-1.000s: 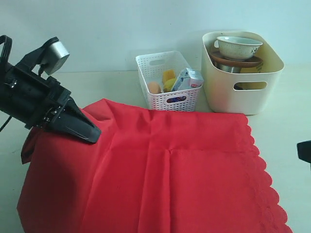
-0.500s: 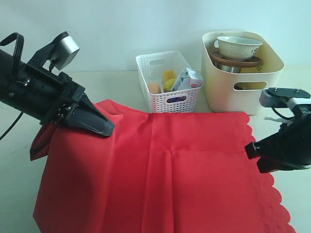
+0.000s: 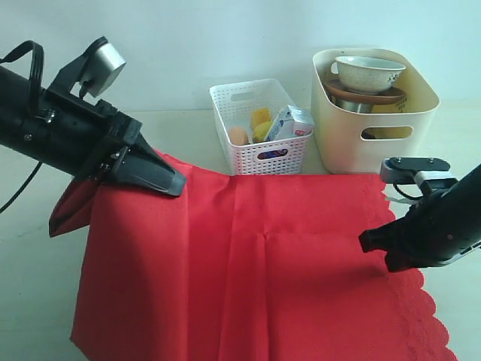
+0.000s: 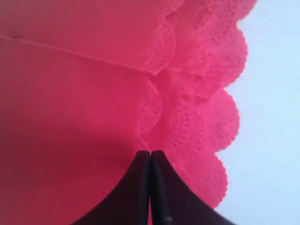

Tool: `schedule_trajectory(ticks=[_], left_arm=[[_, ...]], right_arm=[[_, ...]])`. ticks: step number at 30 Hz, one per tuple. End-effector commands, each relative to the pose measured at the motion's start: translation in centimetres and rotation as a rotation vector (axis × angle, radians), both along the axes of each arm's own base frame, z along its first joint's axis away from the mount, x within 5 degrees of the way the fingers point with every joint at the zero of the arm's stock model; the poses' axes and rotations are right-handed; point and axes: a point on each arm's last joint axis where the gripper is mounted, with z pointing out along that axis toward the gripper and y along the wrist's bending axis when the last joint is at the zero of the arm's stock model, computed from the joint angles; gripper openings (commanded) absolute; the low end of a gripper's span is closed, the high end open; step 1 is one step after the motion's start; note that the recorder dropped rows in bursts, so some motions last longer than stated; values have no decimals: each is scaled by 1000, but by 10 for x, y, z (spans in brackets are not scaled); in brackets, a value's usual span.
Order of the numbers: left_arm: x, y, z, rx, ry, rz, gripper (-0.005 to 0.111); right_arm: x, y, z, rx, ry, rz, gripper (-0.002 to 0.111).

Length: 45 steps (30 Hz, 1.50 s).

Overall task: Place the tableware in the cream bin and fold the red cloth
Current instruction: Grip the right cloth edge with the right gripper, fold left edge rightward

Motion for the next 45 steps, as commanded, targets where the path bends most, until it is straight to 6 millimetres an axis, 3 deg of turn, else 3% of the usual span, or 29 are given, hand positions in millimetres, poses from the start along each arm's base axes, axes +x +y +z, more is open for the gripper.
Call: schedule_trajectory(ticks=[1, 12, 23, 28, 30, 34, 37, 39, 41, 45], left_arm=[[-4, -20, 15, -30, -56, -27, 0], [-5, -87, 0, -7, -14, -124, 0], [-8, -144, -15, -1, -25, -196, 0], [-7, -165, -35, 27, -50, -166, 0], [-2, -171, -53, 55, -54, -131, 0], [3, -174, -75, 88, -26, -118, 5], [2, -179, -87, 101, -45, -122, 37], [-1, -188, -89, 90, -92, -112, 61], [-7, -201, -85, 52, -157, -98, 72], [-28, -232, -72, 17, -327, -182, 71]], right_arm=[[2, 16, -8, -14, -16, 48, 0], [0, 18, -30, -38, 51, 71, 0], [0, 18, -30, -39, 51, 70, 0], [-1, 17, -29, -52, 66, 75, 0], [0, 15, -16, -78, 71, 81, 0], [2, -2, 38, -261, 96, 36, 0], [1, -28, 88, -558, 111, 23, 0], [0, -35, 108, -624, 91, -12, 0], [3, -28, 110, -539, 29, -27, 0], [7, -11, 104, -372, 4, 55, 0]])
